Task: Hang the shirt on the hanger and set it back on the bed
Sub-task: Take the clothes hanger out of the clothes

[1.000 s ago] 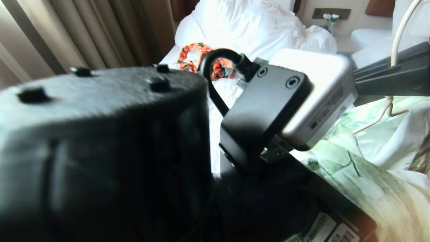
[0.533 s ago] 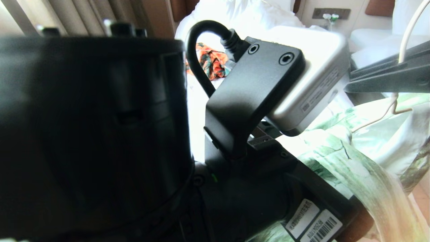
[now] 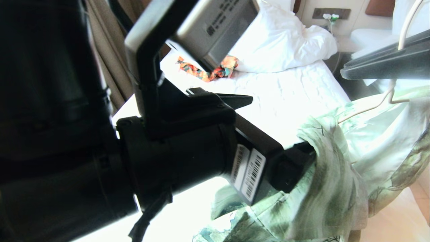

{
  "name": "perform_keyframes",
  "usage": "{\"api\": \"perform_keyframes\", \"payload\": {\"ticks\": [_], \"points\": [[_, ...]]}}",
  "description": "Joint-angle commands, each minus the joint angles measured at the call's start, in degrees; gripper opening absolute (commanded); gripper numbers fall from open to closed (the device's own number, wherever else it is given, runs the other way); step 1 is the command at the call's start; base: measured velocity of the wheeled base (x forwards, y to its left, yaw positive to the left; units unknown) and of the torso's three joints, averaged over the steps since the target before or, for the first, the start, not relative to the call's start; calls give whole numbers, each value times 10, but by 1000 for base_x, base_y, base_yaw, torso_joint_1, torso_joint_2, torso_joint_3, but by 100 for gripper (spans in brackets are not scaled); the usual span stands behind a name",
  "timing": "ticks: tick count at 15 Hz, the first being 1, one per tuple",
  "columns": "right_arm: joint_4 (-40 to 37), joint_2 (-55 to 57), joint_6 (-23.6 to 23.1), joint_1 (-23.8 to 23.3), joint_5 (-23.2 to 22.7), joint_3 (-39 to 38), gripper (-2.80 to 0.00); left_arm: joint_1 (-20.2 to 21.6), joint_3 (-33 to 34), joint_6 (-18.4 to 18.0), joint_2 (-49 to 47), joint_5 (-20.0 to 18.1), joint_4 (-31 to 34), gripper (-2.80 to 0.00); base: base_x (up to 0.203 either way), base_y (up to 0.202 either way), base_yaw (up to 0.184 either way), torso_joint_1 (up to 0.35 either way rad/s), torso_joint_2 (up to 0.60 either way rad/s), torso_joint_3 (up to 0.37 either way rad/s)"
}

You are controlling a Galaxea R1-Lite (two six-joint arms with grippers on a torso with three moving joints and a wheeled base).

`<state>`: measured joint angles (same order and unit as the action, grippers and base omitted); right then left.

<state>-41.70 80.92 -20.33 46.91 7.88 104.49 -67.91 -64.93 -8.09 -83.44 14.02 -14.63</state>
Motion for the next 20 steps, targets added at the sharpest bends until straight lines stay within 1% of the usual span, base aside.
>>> {"api": "perform_keyframes", "payload": {"ticks": [1, 6, 10, 11, 14, 16, 18, 20], "points": [[4, 0, -1, -9, -1, 0, -280, 27, 7, 0, 25, 1, -1, 0, 0, 0, 0, 0, 0, 0], [14, 0, -1, -16, 2, 0, -280, 81, 61, 0, 77, 1, -1, 0, 0, 0, 0, 0, 0, 0], [27, -1, 0, -27, 2, -1, -280, 171, 76, 1, 141, -2, 8, 0, 0, 0, 0, 0, 0, 0], [27, -1, 0, -32, 1, -1, -280, 188, 78, 5, 154, -3, 24, 0, 0, 0, 0, 0, 0, 0], [28, -2, 3, -40, -1, 0, -280, 225, 86, 32, 169, -4, 35, 0, 0, 0, 0, 0, 0, 0], [30, -1, 29, -54, -1, 1, -280, 267, 98, 42, 188, -3, 36, 0, 0, 0, 0, 0, 0, 0], [56, 0, 34, -86, -3, -1, -280, 307, 125, 47, 219, -3, 36, 0, 0, 0, 0, 0, 0, 0], [100, -4, 35, -94, -3, -15, -280, 330, 157, 52, 253, -3, 37, 0, 0, 0, 0, 0, 0, 0]]}}
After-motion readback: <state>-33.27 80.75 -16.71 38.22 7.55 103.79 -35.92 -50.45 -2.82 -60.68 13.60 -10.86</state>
